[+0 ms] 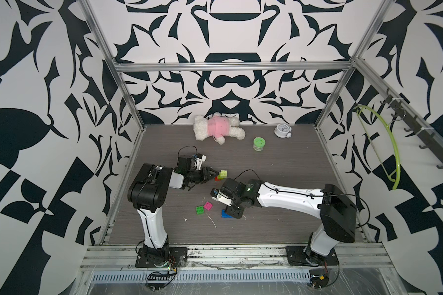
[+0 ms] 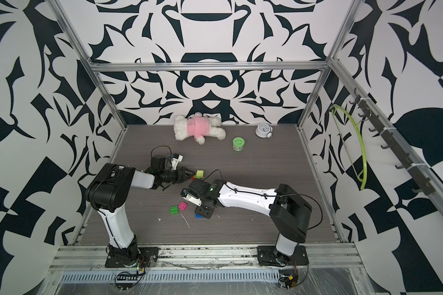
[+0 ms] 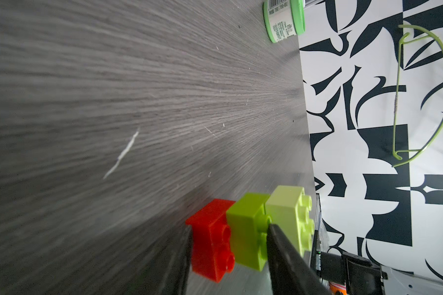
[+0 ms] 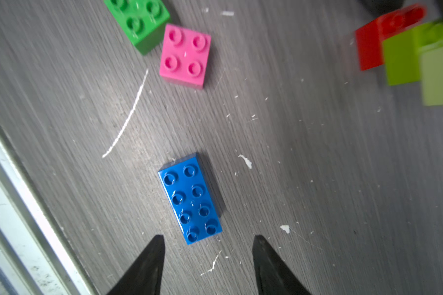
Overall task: Assemble the letter y with lego
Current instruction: Pick up the lego brick from the center of the board.
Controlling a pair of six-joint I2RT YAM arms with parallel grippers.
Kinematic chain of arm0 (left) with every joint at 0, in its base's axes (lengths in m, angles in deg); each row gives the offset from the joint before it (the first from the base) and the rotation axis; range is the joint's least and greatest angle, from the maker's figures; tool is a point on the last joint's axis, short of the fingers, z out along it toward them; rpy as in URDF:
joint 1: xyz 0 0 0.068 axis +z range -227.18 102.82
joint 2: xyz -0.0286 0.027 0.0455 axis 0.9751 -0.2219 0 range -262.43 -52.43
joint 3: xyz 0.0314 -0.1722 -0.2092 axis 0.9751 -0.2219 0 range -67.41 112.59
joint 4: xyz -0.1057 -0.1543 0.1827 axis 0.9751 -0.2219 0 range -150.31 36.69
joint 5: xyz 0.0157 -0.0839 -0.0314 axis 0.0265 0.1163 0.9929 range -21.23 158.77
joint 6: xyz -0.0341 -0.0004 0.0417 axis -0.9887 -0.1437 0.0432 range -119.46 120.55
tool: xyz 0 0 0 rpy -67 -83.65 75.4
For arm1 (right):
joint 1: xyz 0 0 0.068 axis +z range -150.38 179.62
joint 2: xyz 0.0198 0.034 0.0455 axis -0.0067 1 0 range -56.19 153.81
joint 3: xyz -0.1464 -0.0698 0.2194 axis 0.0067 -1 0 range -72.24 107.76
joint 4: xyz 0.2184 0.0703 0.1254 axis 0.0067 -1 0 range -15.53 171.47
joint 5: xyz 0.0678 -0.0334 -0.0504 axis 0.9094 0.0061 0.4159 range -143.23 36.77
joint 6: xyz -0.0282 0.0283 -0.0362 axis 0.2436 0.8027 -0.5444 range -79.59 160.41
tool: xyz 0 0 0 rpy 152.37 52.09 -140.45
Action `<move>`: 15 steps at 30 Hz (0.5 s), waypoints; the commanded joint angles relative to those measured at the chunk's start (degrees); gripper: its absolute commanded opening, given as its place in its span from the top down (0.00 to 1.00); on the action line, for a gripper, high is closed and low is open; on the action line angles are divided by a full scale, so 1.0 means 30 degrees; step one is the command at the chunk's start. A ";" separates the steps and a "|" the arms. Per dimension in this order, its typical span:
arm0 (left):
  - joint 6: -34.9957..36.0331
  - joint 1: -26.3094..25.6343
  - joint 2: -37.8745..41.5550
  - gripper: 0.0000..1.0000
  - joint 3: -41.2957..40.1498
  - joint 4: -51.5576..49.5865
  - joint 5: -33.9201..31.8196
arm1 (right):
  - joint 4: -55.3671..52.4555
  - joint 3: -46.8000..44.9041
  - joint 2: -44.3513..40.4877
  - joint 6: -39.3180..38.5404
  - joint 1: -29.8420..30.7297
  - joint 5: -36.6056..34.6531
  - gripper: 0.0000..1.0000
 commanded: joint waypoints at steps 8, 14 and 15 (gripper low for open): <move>0.0384 0.0007 -0.1389 0.50 -0.1061 -0.4397 -0.2870 | -0.0258 0.1569 0.1518 -0.1789 0.0383 -0.0375 0.35; 0.0413 0.0007 -0.1350 0.50 -0.1078 -0.4423 -0.2899 | 0.0012 0.1850 0.2367 -0.1994 0.0376 0.0280 0.36; 0.0413 0.0007 -0.1366 0.50 -0.1063 -0.4448 -0.2927 | 0.0081 0.1852 0.2463 -0.2031 0.0380 0.0356 0.37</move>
